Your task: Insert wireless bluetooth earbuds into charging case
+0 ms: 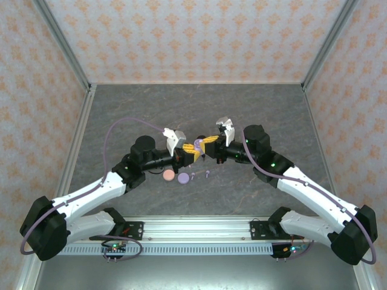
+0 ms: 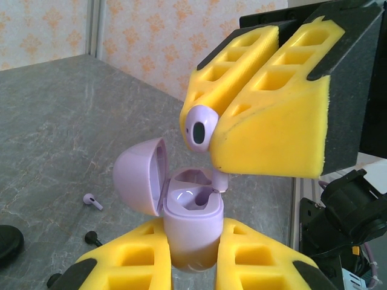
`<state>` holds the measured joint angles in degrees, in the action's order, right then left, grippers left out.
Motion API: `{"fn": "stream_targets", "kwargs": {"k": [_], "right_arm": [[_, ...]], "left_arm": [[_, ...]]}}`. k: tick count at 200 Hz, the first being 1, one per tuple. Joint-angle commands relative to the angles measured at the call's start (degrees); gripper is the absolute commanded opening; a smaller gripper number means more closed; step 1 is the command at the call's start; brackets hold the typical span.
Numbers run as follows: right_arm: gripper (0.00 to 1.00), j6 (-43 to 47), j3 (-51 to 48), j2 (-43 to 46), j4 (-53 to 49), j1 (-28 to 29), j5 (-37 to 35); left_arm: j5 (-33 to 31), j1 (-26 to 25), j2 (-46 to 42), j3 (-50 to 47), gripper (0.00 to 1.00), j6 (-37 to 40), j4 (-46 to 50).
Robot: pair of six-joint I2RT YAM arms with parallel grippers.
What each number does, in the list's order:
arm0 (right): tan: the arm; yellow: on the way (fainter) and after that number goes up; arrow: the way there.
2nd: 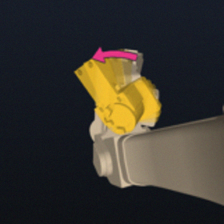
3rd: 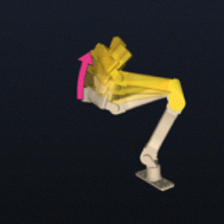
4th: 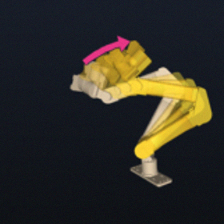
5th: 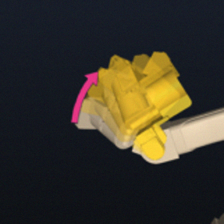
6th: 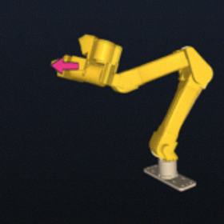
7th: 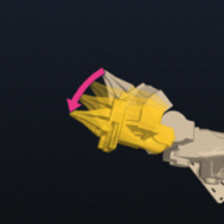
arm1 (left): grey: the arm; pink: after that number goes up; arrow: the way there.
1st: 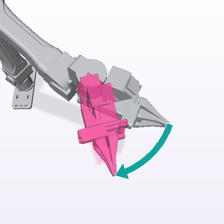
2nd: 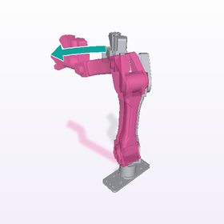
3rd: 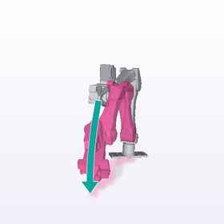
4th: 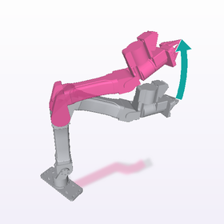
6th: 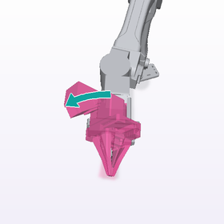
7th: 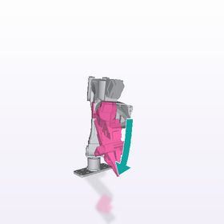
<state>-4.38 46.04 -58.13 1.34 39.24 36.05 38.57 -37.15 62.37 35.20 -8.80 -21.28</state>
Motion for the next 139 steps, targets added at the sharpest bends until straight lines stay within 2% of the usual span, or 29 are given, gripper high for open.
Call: {"fn": "stream_targets", "kwargs": {"k": [1, 139], "right_arm": [[0.14, 0.2, -1.0, 0.0, 1.6, 0.4, -0.8], [0.14, -1.0, -1.5, -1.4, 2.1, 0.5, 2.9]], "left_arm": [[0.6, -0.4, -1.4, 1.8, 0.0, -0.1, -2.8], [0.4, -0.5, -2.2, 1.7, 0.0, -0.5, -3.7]]}}
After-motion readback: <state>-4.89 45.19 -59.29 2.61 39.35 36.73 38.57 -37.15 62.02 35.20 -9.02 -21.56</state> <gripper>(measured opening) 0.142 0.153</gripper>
